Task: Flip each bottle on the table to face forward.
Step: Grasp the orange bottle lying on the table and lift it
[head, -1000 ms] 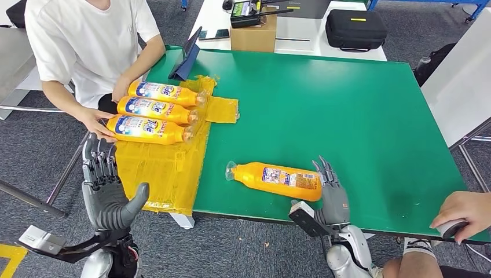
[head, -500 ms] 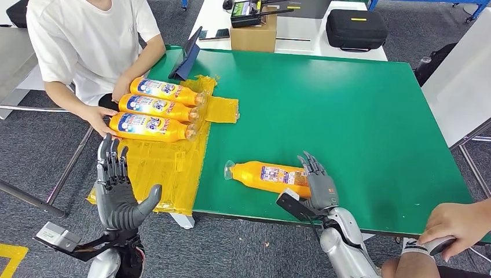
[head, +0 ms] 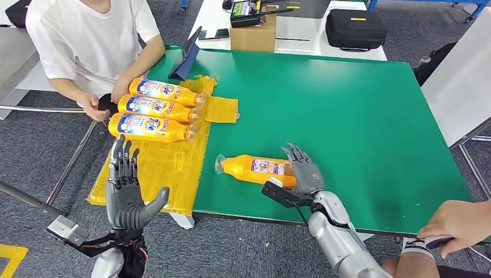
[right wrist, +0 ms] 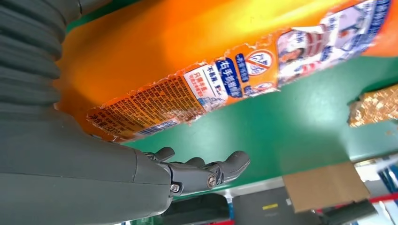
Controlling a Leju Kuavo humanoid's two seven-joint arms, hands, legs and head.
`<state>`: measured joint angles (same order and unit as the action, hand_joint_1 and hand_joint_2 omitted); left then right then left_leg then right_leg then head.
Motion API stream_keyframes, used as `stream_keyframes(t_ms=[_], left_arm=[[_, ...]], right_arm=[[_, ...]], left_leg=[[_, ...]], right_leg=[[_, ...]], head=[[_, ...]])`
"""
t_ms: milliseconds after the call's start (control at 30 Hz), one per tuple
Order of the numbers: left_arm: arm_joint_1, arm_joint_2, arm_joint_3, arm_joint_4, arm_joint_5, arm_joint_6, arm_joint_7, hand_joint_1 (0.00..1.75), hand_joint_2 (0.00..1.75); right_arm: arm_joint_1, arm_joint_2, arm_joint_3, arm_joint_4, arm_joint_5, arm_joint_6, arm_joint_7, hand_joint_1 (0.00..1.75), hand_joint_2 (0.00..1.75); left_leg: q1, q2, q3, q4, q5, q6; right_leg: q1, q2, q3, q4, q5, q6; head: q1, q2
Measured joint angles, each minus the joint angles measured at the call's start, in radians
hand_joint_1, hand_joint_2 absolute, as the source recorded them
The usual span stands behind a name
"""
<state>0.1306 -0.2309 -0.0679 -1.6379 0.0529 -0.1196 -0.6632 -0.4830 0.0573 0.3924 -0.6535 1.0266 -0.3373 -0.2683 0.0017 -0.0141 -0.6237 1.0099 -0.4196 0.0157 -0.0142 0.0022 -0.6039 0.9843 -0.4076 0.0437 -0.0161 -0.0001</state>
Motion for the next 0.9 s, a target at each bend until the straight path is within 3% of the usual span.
stream_keyframes(t_ms=[200, 400, 533, 667, 767, 900], left_arm=[[0.003, 0.005, 0.002, 0.001, 0.011, -0.014, 0.031, 0.00, 1.75], [0.004, 0.006, 0.006, 0.001, 0.011, -0.015, 0.035, 0.00, 1.75], [0.005, 0.006, 0.010, 0.001, 0.014, -0.019, 0.048, 0.00, 1.75], [0.005, 0.006, 0.015, 0.004, 0.013, -0.024, 0.059, 0.00, 1.75], [0.005, 0.005, 0.019, 0.007, 0.011, -0.024, 0.061, 0.00, 1.75], [0.006, 0.005, 0.026, 0.007, 0.014, -0.036, 0.060, 0.00, 1.75]], right_arm=[[-0.068, 0.005, 0.044, 0.056, 0.032, 0.120, 0.110, 0.00, 1.75], [-0.098, 0.007, 0.064, 0.085, 0.035, 0.150, 0.133, 0.00, 1.75], [-0.148, 0.017, 0.090, 0.129, 0.053, 0.264, 0.210, 0.03, 1.75], [-0.212, 0.032, 0.120, 0.185, 0.070, 0.378, 0.282, 1.43, 1.75], [-0.240, 0.038, 0.139, 0.213, 0.075, 0.422, 0.292, 1.74, 1.75], [-0.258, 0.043, 0.147, 0.236, 0.038, 0.441, 0.264, 1.75, 1.75]], left_leg=[[0.000, 0.001, 0.001, 0.000, 0.000, 0.000], [0.000, 0.002, 0.002, 0.000, 0.000, 0.000], [0.000, 0.005, 0.004, 0.000, 0.000, 0.000], [0.000, 0.008, 0.007, 0.000, 0.000, 0.000], [0.000, 0.008, 0.010, 0.000, 0.000, 0.000], [0.000, 0.007, 0.011, 0.000, 0.000, 0.000]], right_leg=[[0.000, 0.000, 0.000, 0.000, 0.000, 0.000], [0.000, 0.000, 0.001, 0.000, 0.000, 0.000], [0.000, 0.003, 0.002, 0.000, 0.001, -0.001], [0.000, 0.004, 0.004, 0.000, 0.001, -0.001], [0.000, 0.004, 0.007, -0.001, 0.001, -0.001], [0.000, 0.004, 0.008, -0.001, 0.001, -0.001]], head=[[0.000, 0.000], [0.000, 0.000], [0.000, 0.000], [0.000, 0.000], [0.000, 0.000], [0.000, 0.000]])
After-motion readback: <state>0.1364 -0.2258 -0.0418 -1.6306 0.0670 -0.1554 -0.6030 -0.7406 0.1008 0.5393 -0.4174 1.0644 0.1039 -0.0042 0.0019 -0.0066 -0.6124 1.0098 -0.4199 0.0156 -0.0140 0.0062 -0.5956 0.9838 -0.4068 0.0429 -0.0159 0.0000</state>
